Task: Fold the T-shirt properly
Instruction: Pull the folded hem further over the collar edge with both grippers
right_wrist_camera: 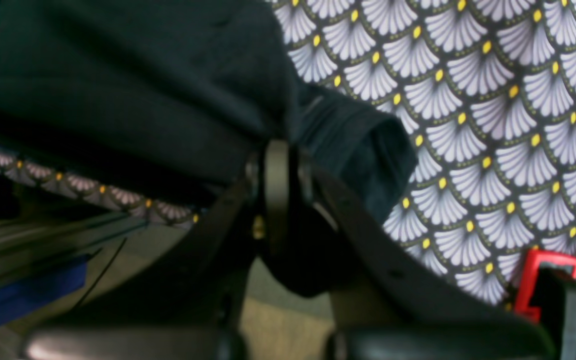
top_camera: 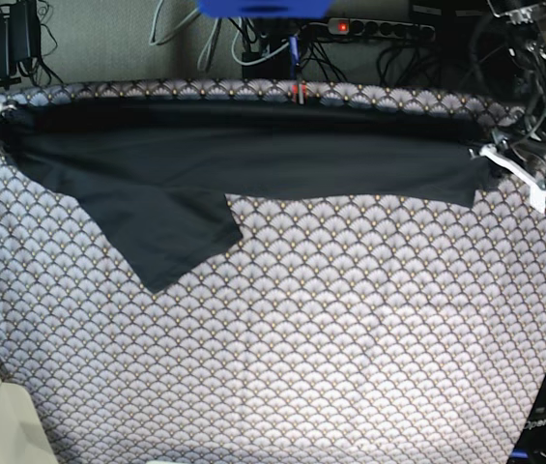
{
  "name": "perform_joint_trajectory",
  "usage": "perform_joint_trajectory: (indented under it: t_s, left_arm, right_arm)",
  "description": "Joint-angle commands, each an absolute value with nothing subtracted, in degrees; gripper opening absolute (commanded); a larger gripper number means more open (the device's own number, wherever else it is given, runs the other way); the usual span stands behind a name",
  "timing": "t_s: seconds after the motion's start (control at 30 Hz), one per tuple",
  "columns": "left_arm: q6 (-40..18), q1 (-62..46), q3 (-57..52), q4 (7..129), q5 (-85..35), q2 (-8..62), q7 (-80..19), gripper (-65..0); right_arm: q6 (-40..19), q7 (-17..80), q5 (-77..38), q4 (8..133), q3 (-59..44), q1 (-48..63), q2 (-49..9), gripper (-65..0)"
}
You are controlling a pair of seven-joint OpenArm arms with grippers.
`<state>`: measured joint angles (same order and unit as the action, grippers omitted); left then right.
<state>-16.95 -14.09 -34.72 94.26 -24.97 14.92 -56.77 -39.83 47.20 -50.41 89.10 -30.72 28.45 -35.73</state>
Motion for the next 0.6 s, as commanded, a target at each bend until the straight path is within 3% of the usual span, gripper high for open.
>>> perform_joint_trajectory:
  t_s: [0.0,0.3,0.57]
  left_arm:
    - [-17.01,-13.58,-35.03,94.73,-25.27,16.04,-55.6,-65.0]
    - [-17.01,-12.44,-35.03,92.0,-25.27,16.92,-55.6,-65.0]
    - [-17.1,-12.44,-34.95,92.0,-25.45,16.84,-55.6,-64.2]
  right_arm:
    - [-40.0,45.76,-51.03,89.63,-31.43,29.05,-37.14,-65.0]
    - [-40.0,43.47,-50.95,83.82,-31.16,29.93,-37.14,-65.0]
    - [-40.0,43.82,-50.86,80.04,-31.16,28.79,-37.14,-55.8]
